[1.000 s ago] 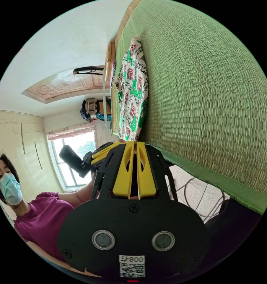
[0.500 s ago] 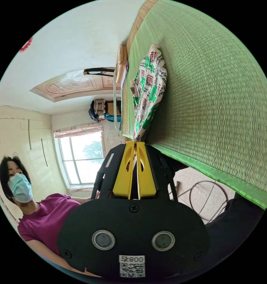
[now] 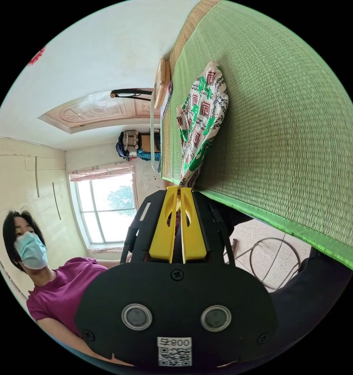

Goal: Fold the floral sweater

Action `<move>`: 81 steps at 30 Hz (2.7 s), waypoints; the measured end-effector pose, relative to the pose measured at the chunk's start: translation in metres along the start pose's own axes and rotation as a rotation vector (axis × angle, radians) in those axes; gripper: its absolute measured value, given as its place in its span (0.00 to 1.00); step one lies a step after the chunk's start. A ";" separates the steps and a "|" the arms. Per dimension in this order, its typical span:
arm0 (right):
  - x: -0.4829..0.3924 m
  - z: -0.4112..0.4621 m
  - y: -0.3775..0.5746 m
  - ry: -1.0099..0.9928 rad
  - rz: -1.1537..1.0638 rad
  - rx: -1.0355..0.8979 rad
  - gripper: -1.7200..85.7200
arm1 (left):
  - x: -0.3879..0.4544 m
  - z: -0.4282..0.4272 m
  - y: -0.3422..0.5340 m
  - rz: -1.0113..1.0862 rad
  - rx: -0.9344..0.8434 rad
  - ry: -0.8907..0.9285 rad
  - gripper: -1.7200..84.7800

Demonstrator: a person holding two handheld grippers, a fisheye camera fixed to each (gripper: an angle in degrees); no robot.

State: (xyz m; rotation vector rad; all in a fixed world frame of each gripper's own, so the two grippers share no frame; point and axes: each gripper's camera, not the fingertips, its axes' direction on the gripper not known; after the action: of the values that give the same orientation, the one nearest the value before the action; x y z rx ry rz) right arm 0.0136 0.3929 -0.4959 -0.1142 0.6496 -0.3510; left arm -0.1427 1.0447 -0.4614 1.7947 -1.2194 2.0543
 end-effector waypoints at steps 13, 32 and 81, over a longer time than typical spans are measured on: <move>0.027 0.010 0.009 0.014 0.012 0.008 0.03 | 0.015 -0.026 0.001 0.067 -0.070 -0.105 0.06; 0.083 -0.019 0.114 -0.058 -0.009 0.099 0.03 | 0.069 -0.017 0.060 0.143 -0.160 0.178 0.05; 0.163 -0.442 0.219 -0.036 -0.396 0.686 0.03 | 0.422 0.717 0.127 0.514 -0.642 0.390 0.05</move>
State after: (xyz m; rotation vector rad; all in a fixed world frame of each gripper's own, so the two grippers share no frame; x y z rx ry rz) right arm -0.0737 0.5422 -0.9859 0.4117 0.4389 -0.9322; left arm 0.2120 0.3341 -0.1821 0.8115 -2.0331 1.7747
